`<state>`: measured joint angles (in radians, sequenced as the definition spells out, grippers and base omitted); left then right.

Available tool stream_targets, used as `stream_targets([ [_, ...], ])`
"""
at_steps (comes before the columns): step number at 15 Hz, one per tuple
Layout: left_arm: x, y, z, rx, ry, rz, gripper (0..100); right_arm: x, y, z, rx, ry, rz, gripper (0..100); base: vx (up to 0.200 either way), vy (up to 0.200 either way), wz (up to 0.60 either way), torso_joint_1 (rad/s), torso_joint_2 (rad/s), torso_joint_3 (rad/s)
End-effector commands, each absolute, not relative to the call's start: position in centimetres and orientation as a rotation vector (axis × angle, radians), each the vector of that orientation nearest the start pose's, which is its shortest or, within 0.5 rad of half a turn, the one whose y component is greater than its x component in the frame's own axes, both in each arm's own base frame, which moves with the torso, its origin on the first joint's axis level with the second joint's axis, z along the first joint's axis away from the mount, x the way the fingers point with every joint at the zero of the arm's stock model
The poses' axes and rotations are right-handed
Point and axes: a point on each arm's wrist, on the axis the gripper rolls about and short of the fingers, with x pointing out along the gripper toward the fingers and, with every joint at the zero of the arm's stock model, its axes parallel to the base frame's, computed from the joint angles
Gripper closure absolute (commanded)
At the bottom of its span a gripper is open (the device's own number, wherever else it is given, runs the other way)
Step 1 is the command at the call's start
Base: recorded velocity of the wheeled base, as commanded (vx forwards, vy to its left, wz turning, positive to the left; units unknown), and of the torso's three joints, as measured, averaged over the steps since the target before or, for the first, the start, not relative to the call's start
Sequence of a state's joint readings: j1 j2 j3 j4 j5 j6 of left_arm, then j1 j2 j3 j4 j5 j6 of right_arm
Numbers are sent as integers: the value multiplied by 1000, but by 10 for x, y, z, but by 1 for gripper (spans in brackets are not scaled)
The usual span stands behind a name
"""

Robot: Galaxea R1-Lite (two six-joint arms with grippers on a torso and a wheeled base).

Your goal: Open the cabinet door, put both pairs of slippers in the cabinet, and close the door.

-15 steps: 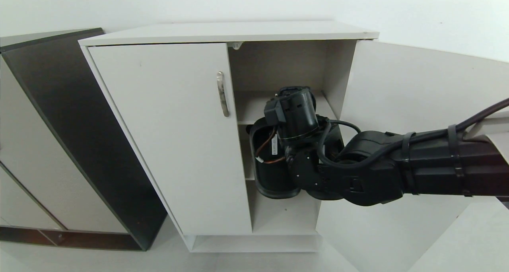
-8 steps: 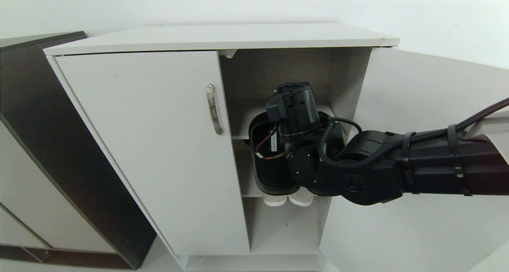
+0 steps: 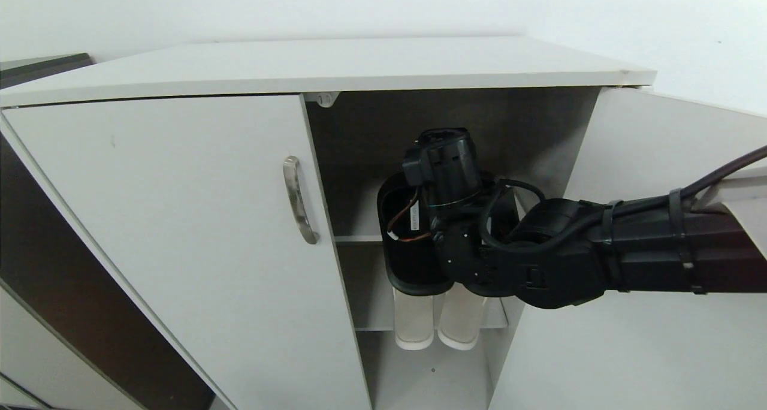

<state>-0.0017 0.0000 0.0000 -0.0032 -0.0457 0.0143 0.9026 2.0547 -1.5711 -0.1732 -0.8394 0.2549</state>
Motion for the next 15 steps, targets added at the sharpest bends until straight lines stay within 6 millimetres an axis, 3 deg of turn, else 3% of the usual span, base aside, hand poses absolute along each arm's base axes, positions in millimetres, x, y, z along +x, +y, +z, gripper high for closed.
stream_targets([
  [1,-23,-1,76,14,-3,-48,100,273,319,222,17,207,38,100,0,0,0,0,0,0],
  [4,-23,-1,76,14,-3,-48,100,279,319,217,20,211,35,100,0,0,0,0,0,0],
  [8,-23,-1,76,14,-3,-46,100,303,318,213,15,192,11,100,0,0,0,0,0,0],
  [15,-23,-1,76,12,-3,-46,100,324,315,235,9,175,-1,100,0,0,0,0,0,0],
])
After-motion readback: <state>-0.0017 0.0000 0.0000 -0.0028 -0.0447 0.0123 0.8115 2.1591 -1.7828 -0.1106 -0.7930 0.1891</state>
